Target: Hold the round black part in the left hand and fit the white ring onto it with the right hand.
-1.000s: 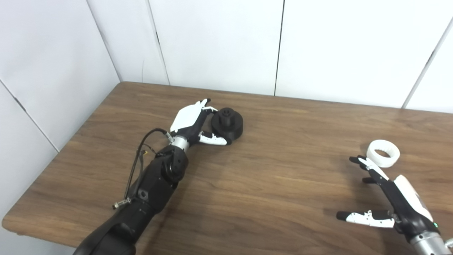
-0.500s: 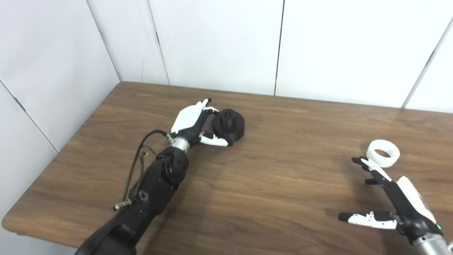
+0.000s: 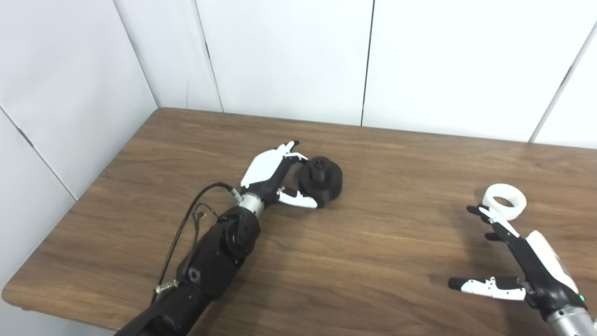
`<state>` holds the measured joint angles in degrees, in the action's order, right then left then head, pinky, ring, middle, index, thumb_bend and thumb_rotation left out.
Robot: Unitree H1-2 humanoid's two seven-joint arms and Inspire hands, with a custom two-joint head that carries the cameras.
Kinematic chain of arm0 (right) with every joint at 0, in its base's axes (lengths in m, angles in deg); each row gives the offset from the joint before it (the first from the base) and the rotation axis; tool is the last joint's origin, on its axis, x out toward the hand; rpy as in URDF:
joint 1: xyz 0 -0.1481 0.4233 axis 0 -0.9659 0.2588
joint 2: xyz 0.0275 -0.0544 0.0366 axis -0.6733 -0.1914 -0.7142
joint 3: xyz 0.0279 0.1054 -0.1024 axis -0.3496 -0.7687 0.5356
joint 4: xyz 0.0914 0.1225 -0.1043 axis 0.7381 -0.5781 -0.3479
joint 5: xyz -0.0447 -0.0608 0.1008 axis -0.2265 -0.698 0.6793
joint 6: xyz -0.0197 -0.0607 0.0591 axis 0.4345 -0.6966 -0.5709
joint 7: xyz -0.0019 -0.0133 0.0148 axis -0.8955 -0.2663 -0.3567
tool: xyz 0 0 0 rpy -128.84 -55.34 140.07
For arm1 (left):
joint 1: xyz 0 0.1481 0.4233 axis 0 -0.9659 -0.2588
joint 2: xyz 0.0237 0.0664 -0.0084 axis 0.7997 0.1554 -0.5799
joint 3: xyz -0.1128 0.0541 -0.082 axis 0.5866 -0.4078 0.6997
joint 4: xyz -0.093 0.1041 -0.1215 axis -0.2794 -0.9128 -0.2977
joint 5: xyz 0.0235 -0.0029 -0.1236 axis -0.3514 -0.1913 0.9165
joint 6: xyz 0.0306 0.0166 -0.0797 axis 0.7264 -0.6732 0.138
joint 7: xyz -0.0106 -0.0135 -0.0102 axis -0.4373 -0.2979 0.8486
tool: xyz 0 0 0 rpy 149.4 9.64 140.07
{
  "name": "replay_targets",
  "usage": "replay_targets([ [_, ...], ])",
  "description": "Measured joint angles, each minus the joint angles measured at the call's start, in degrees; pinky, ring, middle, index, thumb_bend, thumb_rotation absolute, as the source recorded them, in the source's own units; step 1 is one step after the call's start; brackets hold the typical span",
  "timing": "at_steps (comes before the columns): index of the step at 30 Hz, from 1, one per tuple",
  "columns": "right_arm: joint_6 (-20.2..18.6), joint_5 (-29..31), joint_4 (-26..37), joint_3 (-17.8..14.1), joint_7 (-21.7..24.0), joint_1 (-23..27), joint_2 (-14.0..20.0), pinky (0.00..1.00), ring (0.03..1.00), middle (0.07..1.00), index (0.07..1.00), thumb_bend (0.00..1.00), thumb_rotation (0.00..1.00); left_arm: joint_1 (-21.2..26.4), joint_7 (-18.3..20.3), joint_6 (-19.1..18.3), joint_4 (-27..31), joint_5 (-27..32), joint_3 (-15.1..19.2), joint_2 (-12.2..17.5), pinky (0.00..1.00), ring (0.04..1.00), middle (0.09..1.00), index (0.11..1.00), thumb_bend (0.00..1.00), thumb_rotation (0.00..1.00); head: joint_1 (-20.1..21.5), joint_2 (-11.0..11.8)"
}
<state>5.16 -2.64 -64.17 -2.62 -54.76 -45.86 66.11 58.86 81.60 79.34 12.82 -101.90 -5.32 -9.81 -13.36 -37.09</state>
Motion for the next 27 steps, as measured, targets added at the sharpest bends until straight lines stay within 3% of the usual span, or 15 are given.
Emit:
replay_targets([
  [19,-0.2,-0.4,1.4,0.1,0.2,0.6,0.0,0.79,0.914,0.948,0.891,0.93,0.32,-6.5,4.3,1.3,10.4,-0.1,-3.9,-1.6,1.0,1.0,1.0,0.648,0.96,0.35,3.5,-0.9],
  [27,-2.5,-1.2,2.3,0.7,0.7,1.2,-0.2,0.78,0.913,0.952,0.896,0.93,0.33,-8.5,5.6,3.6,13.3,-0.4,-6.3,-1.9,1.0,1.0,1.0,0.64,1.0,0.39,5.7,-1.3],
])
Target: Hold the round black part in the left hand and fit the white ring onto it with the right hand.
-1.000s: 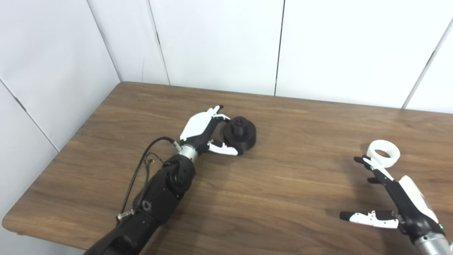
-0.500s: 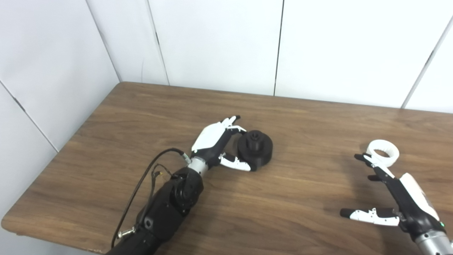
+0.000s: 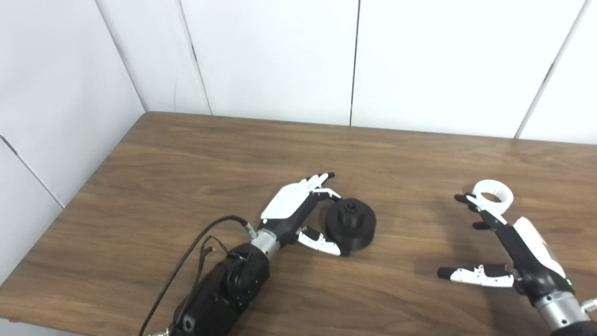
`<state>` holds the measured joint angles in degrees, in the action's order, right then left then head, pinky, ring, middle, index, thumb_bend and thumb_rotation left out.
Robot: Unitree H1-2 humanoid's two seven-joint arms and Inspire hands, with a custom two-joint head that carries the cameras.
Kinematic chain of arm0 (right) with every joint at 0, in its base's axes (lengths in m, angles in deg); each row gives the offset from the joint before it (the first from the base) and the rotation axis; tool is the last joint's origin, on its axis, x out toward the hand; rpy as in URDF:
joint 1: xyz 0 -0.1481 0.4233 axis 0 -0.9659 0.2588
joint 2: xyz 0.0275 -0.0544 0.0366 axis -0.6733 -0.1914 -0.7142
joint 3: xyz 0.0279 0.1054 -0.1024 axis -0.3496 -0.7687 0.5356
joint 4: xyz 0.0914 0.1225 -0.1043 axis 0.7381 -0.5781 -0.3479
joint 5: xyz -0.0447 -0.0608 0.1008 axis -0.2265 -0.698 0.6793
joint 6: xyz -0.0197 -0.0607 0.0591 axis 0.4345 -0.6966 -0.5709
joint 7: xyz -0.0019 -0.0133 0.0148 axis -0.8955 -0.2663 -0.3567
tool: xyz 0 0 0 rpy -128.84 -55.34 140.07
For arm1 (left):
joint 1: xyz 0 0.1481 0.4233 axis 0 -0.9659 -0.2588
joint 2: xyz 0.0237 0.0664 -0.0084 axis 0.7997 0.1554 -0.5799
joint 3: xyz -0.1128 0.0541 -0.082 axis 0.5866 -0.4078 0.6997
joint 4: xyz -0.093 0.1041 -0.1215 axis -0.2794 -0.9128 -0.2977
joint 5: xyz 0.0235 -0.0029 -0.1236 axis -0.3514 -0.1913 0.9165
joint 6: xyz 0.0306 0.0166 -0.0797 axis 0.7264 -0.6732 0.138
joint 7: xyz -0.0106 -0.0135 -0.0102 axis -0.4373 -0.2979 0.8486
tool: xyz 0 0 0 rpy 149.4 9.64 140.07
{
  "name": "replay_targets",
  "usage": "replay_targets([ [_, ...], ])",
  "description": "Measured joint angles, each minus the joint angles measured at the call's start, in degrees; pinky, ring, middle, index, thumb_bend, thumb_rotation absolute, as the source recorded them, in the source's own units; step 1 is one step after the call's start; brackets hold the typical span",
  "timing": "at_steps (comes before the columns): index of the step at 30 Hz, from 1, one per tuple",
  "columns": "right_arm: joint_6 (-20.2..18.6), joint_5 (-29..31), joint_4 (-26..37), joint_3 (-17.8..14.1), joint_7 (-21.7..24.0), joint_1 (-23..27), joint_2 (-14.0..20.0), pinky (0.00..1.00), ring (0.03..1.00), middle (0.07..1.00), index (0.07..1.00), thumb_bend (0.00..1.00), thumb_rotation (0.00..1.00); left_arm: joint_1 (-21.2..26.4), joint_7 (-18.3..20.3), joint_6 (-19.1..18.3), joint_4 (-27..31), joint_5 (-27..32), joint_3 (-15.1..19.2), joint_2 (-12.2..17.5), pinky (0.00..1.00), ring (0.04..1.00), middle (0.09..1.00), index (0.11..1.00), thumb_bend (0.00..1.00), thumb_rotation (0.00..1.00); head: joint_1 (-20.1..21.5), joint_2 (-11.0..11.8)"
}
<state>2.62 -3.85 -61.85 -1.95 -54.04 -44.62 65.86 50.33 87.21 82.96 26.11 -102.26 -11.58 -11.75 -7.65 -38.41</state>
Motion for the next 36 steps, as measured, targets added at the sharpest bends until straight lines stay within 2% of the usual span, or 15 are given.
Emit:
replay_targets([
  [3,-0.2,-0.4,0.2,0.3,0.2,0.3,0.0,0.78,0.914,0.952,0.894,0.93,0.33,-0.7,0.6,0.8,0.2,0.0,-0.7,-0.6,1.0,1.0,1.0,0.641,0.99,0.39,1.4,-0.2],
  [7,-0.3,-1.2,1.1,0.9,0.2,0.5,-0.2,0.77,0.906,0.948,0.893,0.93,0.35,-1.5,2.2,1.1,1.6,0.0,-1.0,-0.7,1.0,1.0,1.0,0.647,1.0,0.38,6.1,-0.2],
  [8,-0.6,-1.5,1.2,1.1,0.2,0.7,-0.3,0.77,0.903,0.945,0.892,0.93,0.36,-1.7,2.5,1.1,1.9,0.0,-1.0,-0.7,1.0,1.0,1.0,0.647,1.0,0.38,6.1,-0.2],
  [13,-2.8,-3.3,1.6,1.9,0.3,0.9,-1.3,0.77,0.908,0.952,0.897,0.92,0.37,-2.4,3.2,1.8,2.5,0.2,-0.7,-0.6,1.0,1.0,1.0,0.647,1.0,0.39,12.6,-0.1],
  [16,-4.2,-4.0,3.1,2.3,0.3,1.0,-2.3,0.79,0.918,0.957,0.898,0.91,0.4,-2.5,4.1,2.0,3.1,0.3,-0.4,-0.3,1.0,1.0,1.0,0.65,0.99,0.39,14.5,0.0],
  [19,-4.7,-4.1,5.2,2.1,0.3,2.0,-2.6,0.82,0.924,0.958,0.895,0.9,0.38,-2.8,4.7,2.7,3.4,0.4,-0.1,0.1,1.0,1.0,1.0,0.65,0.99,0.38,15.5,0.3],
  [25,-6.6,-4.3,8.0,-0.3,1.0,5.0,-1.7,0.84,0.936,0.96,0.898,0.91,0.4,-3.1,4.8,5.1,2.8,0.8,0.6,0.4,1.0,1.0,1.0,0.644,0.98,0.38,16.4,0.4],
  [29,-8.6,-3.9,9.6,-2.1,1.9,6.8,-0.2,0.8,0.943,0.971,0.899,0.92,0.4,-3.1,4.8,6.3,2.1,0.8,1.0,0.3,1.0,1.0,1.0,0.644,0.97,0.38,17.0,0.4],
  [31,-9.0,-3.8,9.6,-2.7,2.3,7.8,0.3,0.69,0.932,0.97,0.895,0.92,0.4,-3.1,4.9,6.5,2.1,0.8,1.2,0.3,1.0,1.0,1.0,0.645,0.97,0.37,17.5,0.5],
  [32,-9.0,-3.8,9.6,-2.8,2.5,8.1,0.5,0.67,0.929,0.969,0.895,0.92,0.41,-3.1,5.0,6.5,2.1,0.8,1.3,0.3,1.0,1.0,1.0,0.645,0.97,0.37,17.8,0.5],
  [36,-8.9,-4.0,9.6,-2.9,3.3,9.3,1.8,0.66,0.909,0.96,0.888,0.94,0.41,-3.1,5.4,6.5,2.1,1.0,1.5,0.3,1.0,1.0,1.0,0.644,0.97,0.37,18.3,0.8],
])
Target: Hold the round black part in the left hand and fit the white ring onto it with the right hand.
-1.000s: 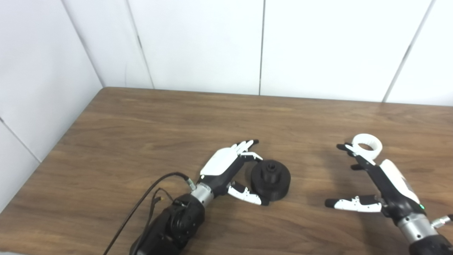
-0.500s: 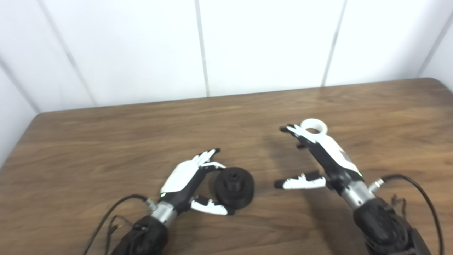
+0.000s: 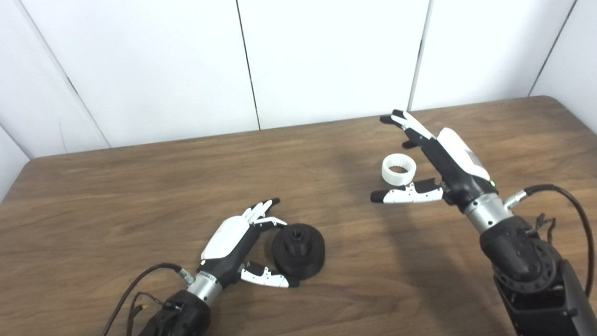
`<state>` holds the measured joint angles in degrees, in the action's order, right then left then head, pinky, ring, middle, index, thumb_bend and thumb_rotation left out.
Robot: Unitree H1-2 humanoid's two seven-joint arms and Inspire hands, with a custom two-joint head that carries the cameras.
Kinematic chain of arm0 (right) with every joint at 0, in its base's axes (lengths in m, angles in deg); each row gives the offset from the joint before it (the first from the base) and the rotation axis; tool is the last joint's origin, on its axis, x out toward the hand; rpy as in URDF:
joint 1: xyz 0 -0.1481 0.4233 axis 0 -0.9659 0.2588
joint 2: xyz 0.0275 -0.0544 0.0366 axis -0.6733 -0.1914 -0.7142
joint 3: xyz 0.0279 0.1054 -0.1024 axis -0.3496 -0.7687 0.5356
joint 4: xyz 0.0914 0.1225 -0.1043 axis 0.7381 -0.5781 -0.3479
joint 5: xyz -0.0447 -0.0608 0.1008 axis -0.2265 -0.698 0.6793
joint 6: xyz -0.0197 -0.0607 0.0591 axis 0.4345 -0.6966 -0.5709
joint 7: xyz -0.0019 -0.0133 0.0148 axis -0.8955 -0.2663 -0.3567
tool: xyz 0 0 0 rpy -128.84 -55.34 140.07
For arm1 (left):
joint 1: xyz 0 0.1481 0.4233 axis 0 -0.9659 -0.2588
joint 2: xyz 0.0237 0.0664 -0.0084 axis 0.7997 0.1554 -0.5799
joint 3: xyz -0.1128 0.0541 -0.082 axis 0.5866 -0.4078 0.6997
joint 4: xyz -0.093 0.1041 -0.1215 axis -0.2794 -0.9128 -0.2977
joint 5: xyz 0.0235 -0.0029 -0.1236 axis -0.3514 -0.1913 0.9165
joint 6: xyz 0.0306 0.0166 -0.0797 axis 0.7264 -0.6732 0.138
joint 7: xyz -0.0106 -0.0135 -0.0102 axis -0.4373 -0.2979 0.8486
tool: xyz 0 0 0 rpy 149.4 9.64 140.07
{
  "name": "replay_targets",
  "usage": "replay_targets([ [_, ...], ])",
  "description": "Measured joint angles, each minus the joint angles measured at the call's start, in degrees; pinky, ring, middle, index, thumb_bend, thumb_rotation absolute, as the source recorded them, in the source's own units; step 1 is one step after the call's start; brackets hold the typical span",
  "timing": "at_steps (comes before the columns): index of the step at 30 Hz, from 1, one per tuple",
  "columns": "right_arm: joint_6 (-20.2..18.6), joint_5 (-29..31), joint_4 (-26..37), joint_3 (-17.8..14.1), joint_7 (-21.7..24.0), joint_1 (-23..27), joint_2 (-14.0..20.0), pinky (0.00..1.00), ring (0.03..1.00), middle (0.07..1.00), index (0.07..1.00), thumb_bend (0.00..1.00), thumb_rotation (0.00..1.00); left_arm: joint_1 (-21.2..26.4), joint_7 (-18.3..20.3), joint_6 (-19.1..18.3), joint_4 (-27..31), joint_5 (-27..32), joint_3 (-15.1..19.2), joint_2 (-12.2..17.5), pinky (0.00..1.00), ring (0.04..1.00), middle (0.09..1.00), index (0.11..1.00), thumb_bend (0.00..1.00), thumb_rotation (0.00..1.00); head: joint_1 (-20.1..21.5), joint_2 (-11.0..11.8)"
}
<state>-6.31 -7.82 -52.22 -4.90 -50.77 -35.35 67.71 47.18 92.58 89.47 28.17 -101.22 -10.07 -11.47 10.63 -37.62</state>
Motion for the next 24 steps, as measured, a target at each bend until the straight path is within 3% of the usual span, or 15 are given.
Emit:
replay_targets([
  [6,0.2,-1.3,-1.4,-0.6,0.0,3.2,1.6,0.78,0.93,0.959,0.884,0.93,0.42,0.0,0.1,0.8,-0.4,0.5,0.5,0.0,1.0,1.0,1.0,0.641,0.98,0.38,0.0,0.2],
  [14,0.6,-3.7,-10.5,-0.3,-0.1,7.2,6.1,0.68,0.901,0.948,0.868,0.94,0.44,-0.1,1.0,0.8,-0.3,0.7,1.2,0.0,1.0,1.0,1.0,0.647,0.97,0.37,-0.7,0.1],
  [17,1.1,-4.5,-13.7,0.3,-0.3,7.4,6.1,0.74,0.913,0.949,0.868,0.94,0.47,-0.1,1.3,0.8,-0.3,0.8,1.5,-0.1,1.0,1.0,1.0,0.645,0.97,0.36,-1.0,0.1],
  [24,1.3,-6.6,-18.8,1.6,-0.5,9.4,6.1,0.76,0.929,0.962,0.875,0.93,0.47,-0.3,1.4,0.9,-0.3,0.9,1.8,-0.3,1.0,1.0,1.0,0.644,0.97,0.37,-1.4,0.0],
])
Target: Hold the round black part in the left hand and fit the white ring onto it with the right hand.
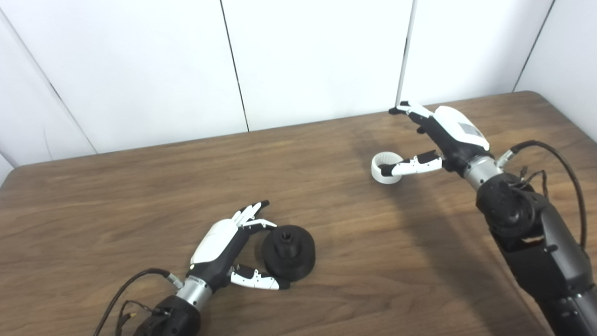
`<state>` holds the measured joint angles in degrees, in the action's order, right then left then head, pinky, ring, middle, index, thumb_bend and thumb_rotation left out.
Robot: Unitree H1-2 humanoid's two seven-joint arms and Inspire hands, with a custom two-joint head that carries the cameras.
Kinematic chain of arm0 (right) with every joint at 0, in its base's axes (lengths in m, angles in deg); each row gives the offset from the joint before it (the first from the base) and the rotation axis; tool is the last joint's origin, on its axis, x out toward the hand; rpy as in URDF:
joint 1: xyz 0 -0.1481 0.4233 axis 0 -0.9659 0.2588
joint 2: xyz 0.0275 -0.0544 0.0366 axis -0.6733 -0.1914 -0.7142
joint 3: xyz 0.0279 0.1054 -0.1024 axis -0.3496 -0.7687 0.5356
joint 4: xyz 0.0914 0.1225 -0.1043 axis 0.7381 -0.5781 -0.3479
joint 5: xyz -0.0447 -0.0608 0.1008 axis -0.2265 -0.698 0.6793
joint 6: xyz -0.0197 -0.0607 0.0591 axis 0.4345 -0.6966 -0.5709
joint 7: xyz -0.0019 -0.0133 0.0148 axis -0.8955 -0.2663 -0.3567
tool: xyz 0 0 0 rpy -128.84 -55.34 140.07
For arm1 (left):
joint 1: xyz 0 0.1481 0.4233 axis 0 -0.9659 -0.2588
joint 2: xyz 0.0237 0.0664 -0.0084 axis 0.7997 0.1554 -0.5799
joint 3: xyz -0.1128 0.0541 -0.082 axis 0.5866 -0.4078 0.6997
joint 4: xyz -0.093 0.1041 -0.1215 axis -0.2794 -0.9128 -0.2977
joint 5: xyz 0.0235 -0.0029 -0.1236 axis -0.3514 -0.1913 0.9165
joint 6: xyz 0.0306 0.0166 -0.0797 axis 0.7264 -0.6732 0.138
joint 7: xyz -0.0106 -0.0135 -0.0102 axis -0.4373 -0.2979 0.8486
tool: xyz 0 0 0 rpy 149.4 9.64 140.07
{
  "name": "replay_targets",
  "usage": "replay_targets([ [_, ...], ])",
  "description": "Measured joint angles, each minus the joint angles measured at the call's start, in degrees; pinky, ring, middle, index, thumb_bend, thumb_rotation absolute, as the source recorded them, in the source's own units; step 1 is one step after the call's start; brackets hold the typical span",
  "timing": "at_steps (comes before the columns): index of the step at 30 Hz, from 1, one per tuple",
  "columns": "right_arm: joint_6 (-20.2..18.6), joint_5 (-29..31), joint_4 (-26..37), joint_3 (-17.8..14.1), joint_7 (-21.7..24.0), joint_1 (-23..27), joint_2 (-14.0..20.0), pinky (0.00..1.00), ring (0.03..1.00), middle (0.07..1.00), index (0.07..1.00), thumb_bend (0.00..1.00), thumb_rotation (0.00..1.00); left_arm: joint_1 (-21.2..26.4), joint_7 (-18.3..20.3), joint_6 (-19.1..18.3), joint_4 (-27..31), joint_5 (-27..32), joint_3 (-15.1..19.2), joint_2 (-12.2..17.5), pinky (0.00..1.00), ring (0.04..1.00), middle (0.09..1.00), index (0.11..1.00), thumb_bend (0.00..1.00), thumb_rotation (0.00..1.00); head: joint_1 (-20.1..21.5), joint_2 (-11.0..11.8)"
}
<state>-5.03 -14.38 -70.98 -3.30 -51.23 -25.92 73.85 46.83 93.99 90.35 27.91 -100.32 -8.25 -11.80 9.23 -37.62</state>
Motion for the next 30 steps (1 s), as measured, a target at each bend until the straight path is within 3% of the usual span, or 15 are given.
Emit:
replay_targets([
  [2,0.0,-0.2,-1.7,0.4,0.0,0.8,0.1,0.78,0.941,0.97,0.881,0.93,0.48,0.0,0.0,0.0,0.0,0.0,0.0,0.0,1.0,1.0,1.0,0.644,0.97,0.37,-0.2,0.0],
  [5,0.1,-0.2,-3.5,1.5,0.3,1.5,0.3,0.94,0.99,0.992,0.889,0.96,0.5,0.0,0.0,0.1,0.0,0.0,0.0,-0.1,1.0,1.0,1.0,0.641,0.97,0.37,-0.2,0.0],
  [8,0.2,-0.2,-6.5,2.2,0.6,1.8,0.4,0.98,0.999,1.0,0.892,0.98,0.51,0.0,0.0,0.2,0.0,-0.1,0.1,-0.2,1.0,1.0,1.0,0.641,0.97,0.38,-0.6,-0.1],
  [20,0.2,-1.4,-12.8,6.3,1.2,3.1,1.6,1.0,1.0,1.0,0.917,1.0,0.59,0.0,0.0,0.2,0.0,-0.2,0.3,-0.2,1.0,1.0,1.0,0.638,0.97,0.38,-1.3,0.0],
  [30,-0.6,-2.0,-13.9,7.5,2.2,3.5,1.7,1.0,1.0,1.0,0.923,1.0,0.58,-0.1,0.1,0.2,0.0,-0.2,0.4,-0.2,1.0,1.0,1.0,0.637,0.98,0.38,-1.8,0.0],
])
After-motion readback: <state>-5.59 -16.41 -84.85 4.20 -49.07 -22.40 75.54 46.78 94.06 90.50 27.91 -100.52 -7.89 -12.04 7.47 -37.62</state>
